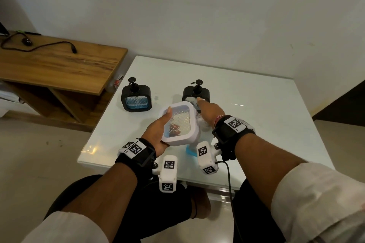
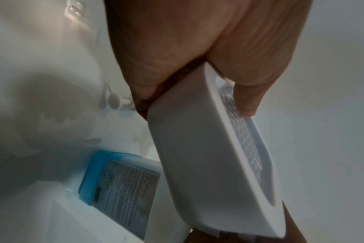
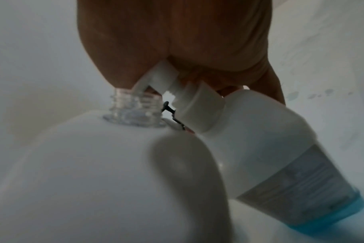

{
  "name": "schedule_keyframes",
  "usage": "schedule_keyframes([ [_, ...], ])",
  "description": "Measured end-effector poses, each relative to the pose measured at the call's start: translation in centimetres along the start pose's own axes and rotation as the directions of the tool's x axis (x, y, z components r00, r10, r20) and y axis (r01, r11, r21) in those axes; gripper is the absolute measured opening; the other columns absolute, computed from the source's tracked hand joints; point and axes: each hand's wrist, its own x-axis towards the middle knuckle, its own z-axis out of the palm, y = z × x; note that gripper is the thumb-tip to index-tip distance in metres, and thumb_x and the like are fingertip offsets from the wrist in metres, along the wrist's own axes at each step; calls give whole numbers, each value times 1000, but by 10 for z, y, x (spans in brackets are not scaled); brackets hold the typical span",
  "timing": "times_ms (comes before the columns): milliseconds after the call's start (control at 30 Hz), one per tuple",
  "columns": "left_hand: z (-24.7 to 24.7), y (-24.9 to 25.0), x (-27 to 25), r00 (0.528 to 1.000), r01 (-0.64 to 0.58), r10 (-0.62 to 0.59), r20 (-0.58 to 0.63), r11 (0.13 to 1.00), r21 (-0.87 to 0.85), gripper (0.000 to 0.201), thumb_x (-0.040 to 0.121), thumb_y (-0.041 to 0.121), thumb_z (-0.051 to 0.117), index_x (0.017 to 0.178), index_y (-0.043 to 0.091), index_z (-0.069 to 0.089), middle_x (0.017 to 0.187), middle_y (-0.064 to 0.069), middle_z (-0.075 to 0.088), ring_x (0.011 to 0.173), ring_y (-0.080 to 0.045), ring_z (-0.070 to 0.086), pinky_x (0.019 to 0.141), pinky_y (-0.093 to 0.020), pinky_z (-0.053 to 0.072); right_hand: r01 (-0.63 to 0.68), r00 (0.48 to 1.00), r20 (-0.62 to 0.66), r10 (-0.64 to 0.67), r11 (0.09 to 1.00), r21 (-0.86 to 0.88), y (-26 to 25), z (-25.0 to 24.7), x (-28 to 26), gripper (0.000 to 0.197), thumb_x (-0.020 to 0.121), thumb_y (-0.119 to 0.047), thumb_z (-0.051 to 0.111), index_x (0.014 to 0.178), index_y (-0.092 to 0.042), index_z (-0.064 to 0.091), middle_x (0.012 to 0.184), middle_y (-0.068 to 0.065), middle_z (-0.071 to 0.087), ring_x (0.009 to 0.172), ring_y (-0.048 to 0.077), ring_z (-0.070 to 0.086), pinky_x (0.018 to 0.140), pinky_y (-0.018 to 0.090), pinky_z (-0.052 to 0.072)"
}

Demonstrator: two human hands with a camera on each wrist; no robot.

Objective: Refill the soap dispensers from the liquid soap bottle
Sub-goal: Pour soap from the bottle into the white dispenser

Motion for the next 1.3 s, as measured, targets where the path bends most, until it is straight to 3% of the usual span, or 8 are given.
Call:
schedule_keyframes([
  [200,-2,1,1,1000,-2,2,17,1000,-26,44,100,44,57,132,15,64,119,-14,73,100,-30,70,79,-45,57,31,995,88,-50,978,207,-5,-3,-1,49,103,-42,33,131,-7,53,117,11,58,100,24,53,93,30,39],
  [333,-1,2,2,1000,0,0,5,1000,3,47,99,46,58,135,15,63,124,-14,72,103,-31,70,81,-46,58,2,1000,6,-2,1000,8,-1,0,-1,57,101,-49,34,135,-7,51,135,17,53,121,30,51,104,36,36],
  [500,-2,1,1,1000,-7,7,0,1000,-2,48,99,45,58,136,13,62,128,-15,70,104,-31,69,83,-46,58,9,1000,16,-9,1000,20,0,1,1,58,100,-51,34,133,-8,54,132,16,57,119,29,53,104,35,36],
  [667,-5,0,2,1000,-1,2,16,1000,-19,46,99,45,59,133,15,64,123,-15,72,102,-31,70,84,-46,58,16,998,58,-24,992,129,-4,-1,2,55,103,-46,30,129,-5,56,98,11,59,96,24,53,93,32,38],
  [800,-3,1,4,1000,5,-5,19,1000,-3,47,99,47,59,133,16,64,118,-13,74,100,-30,71,81,-45,58,-4,1000,5,4,1000,10,-2,2,3,60,100,-52,32,136,-7,52,130,15,55,119,29,52,103,35,35],
  [933,-3,0,4,1000,5,-5,25,1000,3,46,99,46,58,134,16,63,125,-14,72,104,-32,70,84,-46,57,0,1000,-15,0,1000,-19,0,2,0,61,99,-54,33,135,-8,53,135,15,54,121,29,51,99,32,35],
  [1133,-5,-1,6,999,-12,13,30,1000,-13,50,96,47,61,135,16,63,125,-13,72,109,-31,70,85,-45,57,17,994,107,-32,990,141,-4,-3,-2,45,103,-48,31,97,-16,61,96,6,62,101,26,56,99,33,40],
  [1300,-7,0,10,1000,-4,4,24,1000,8,42,98,47,59,129,19,65,122,-12,73,102,-30,71,83,-45,58,6,1000,13,-5,999,-48,-3,0,-4,59,101,-51,32,137,-7,50,135,15,53,125,30,49,104,34,34],
])
